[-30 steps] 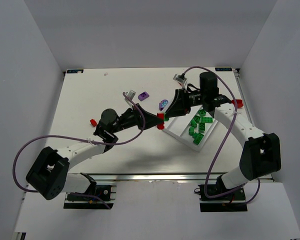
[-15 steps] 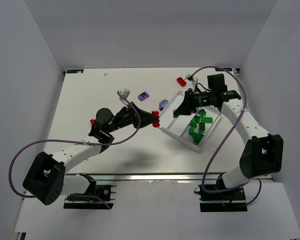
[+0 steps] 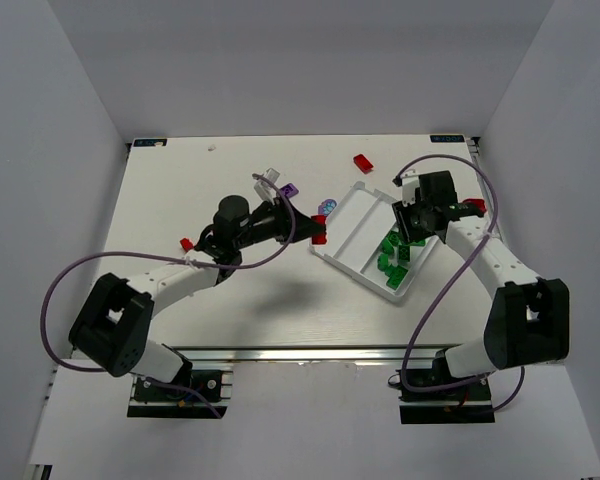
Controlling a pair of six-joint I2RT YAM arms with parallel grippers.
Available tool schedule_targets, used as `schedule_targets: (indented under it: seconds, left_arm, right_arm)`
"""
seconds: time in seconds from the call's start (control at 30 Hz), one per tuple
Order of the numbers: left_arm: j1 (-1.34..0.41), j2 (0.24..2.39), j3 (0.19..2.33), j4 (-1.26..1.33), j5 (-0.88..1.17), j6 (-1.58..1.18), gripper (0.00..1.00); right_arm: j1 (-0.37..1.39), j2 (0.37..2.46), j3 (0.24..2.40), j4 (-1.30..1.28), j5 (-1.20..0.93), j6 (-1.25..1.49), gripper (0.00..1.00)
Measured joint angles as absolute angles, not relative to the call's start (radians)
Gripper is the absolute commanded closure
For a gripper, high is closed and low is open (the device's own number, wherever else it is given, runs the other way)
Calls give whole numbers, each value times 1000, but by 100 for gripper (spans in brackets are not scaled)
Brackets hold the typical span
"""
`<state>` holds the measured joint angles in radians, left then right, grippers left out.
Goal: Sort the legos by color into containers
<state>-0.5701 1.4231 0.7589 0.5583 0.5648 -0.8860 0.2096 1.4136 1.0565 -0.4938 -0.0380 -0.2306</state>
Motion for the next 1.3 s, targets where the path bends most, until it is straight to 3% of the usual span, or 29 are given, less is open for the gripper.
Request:
schedule_targets:
  seconds: [0.23,0.77,1.07,1.13,1.3]
  left_arm:
    - [-592,1567,900,474,548,-865,100]
    - [-623,1685,972,448,541,-865,100]
    - [-630,1719,983,449,543,-873,100]
    - [-632,1725,983,450,545,-873,100]
    - [-635,1733,991,447,547,-873,100]
  right_arm:
    - [178,1510,1048,-472,27,-258,99]
    - [137,1613,1091,-437,-20,-279,77]
    - [118,1625,1092,-437,-41,-281,74]
    - [113,1625,1092,-437,-46,-282,69]
    - [109,1625,1093,-438,-62,-291,41]
